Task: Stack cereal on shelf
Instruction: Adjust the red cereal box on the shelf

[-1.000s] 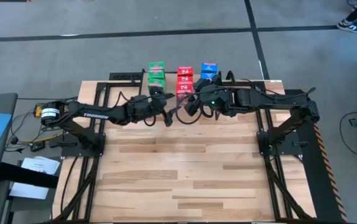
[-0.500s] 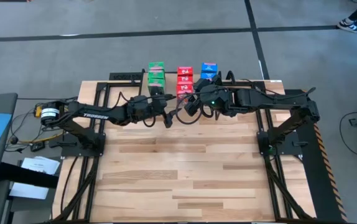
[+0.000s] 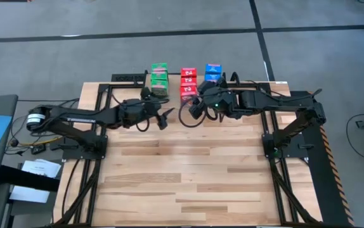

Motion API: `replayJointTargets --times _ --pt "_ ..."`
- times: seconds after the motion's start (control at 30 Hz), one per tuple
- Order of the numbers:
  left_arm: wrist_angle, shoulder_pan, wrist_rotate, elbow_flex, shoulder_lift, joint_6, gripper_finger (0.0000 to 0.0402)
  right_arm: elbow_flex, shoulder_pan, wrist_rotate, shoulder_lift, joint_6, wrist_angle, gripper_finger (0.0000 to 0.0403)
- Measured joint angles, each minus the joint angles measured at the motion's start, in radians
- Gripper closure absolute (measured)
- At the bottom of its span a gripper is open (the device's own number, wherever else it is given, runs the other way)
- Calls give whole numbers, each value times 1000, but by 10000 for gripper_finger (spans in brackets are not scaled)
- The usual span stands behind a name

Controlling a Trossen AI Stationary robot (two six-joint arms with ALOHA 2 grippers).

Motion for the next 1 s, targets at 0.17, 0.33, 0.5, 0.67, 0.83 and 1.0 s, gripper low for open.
replayJointTargets --times 0.17,0.33,0.5,0.67,0.83,1.0 --pt "-196 -21 -5 0 -121 -62 113 0 0 -31 0 83 -99 137" --pt "-325 -50 4 0 -210 -89 113 0 0 -136 2 123 -112 137" --pt "-456 -65 -43 0 -246 -135 113 -1 0 -208 54 152 -109 137" --pt "-553 -66 -124 0 -247 -159 113 -1 0 -216 119 151 -98 137" --pt "-564 -66 -152 0 -247 -157 113 0 -15 -211 149 142 -57 137" --pt "-562 -66 -152 0 -247 -155 113 -1 -47 -208 165 141 -46 137"
